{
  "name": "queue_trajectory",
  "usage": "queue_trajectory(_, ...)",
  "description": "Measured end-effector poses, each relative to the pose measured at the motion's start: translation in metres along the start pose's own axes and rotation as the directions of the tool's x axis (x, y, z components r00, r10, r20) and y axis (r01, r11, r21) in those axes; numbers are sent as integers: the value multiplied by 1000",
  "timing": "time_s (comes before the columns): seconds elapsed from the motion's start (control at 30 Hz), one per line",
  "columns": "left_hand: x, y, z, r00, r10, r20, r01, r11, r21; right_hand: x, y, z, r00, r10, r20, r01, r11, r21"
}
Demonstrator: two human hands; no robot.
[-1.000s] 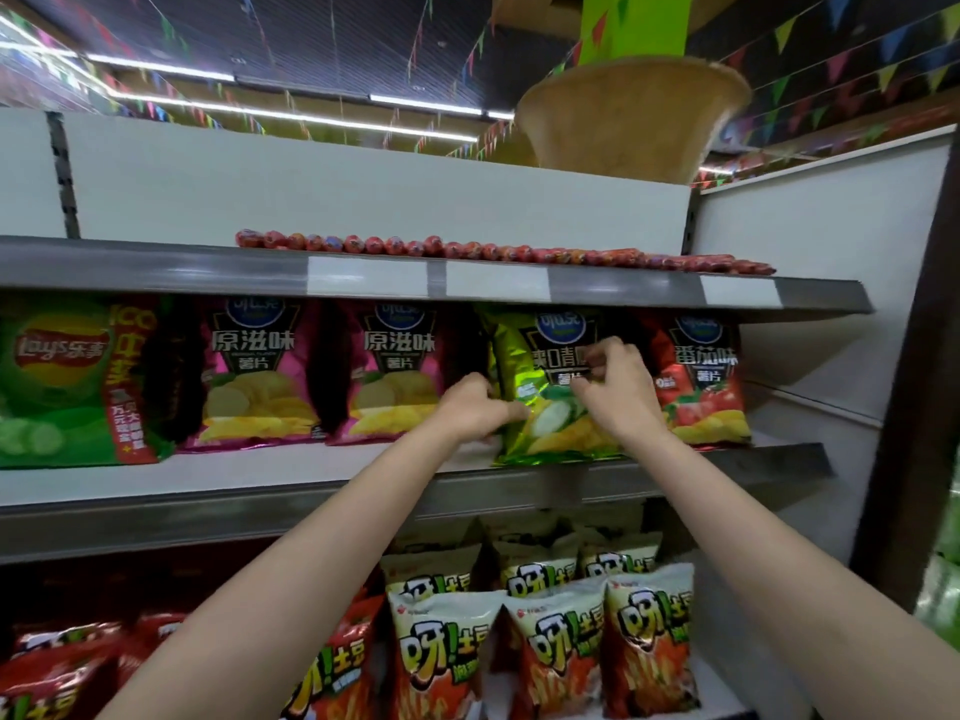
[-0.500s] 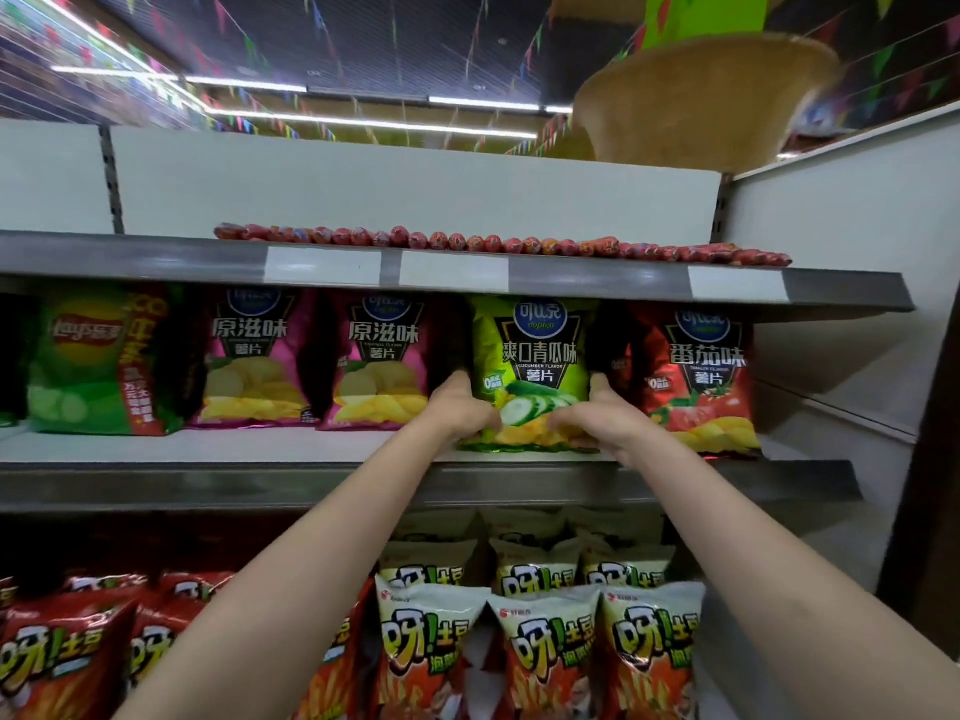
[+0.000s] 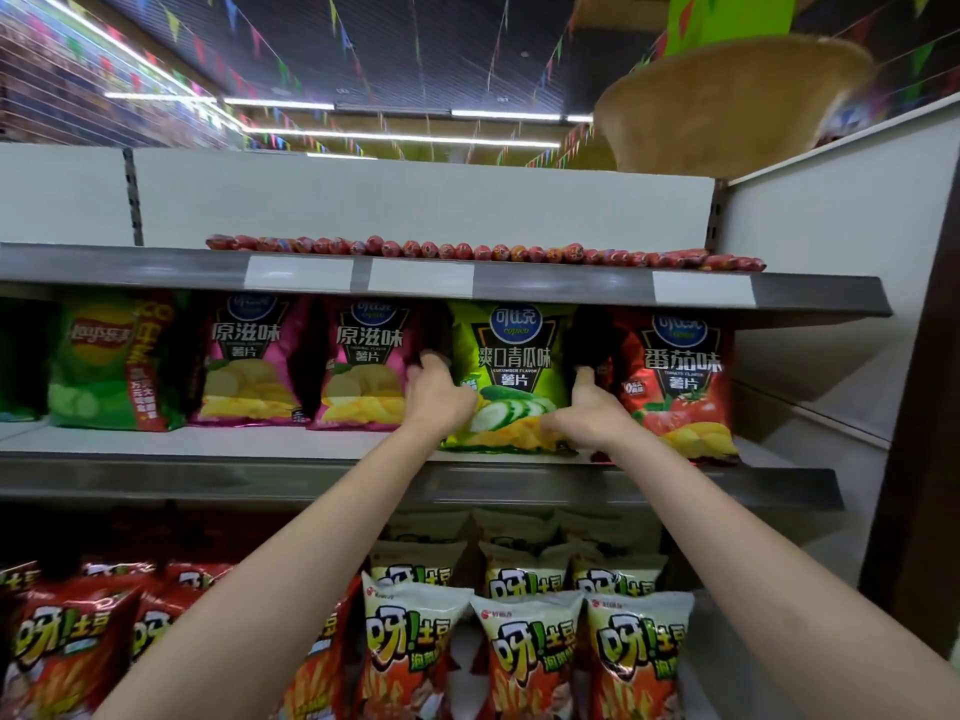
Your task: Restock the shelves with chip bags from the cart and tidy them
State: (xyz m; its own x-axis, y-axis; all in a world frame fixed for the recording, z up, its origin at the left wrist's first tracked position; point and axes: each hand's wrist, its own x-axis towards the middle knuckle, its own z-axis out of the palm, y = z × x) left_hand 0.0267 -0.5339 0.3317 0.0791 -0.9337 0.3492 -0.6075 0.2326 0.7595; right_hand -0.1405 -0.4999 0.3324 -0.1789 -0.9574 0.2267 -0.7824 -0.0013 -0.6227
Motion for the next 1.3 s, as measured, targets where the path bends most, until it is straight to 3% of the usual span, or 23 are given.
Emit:
queue_trajectory(0.07,-13,12,3,986,101,-136,-103,995,-11,-9,2,-12,996,-75,-58,75,997,-13)
queue_trajectory(0.13,-27,28,12,963,215,-165,-230,970,-78,-18,9,-25,981,-132,-139,135,991,11)
queue_trajectory(0.3,-54,64,50,931,364,17,-354,916,-187,-39,43,-66,932,-116,-343,152,985,80)
queue_trajectory(0.43,-54,83,87,945,247,217,-223,966,-130,-40,81,-86,896,24,-443,19,996,93)
queue_trajectory(0.57,-51,98,108,909,45,414,64,968,-244,-27,108,-96,939,204,-278,-150,967,205)
queue_trajectory(0.67,-53,99,119,909,33,415,110,942,-316,-24,116,-95,969,243,-53,-193,870,454)
queue_trajectory(0.73,-50,97,123,932,20,362,100,946,-309,-21,117,-93,975,221,-4,-192,859,474)
queue_trajectory(0.9,-44,90,127,974,-4,228,48,982,-185,-8,116,-90,980,198,37,-192,868,459)
queue_trajectory(1.03,-44,87,137,986,20,168,-12,999,-47,2,121,-87,978,210,-18,-194,928,318)
queue_trajectory(1.3,-47,86,134,976,17,215,-10,999,-31,-3,123,-77,963,256,-87,-244,961,126)
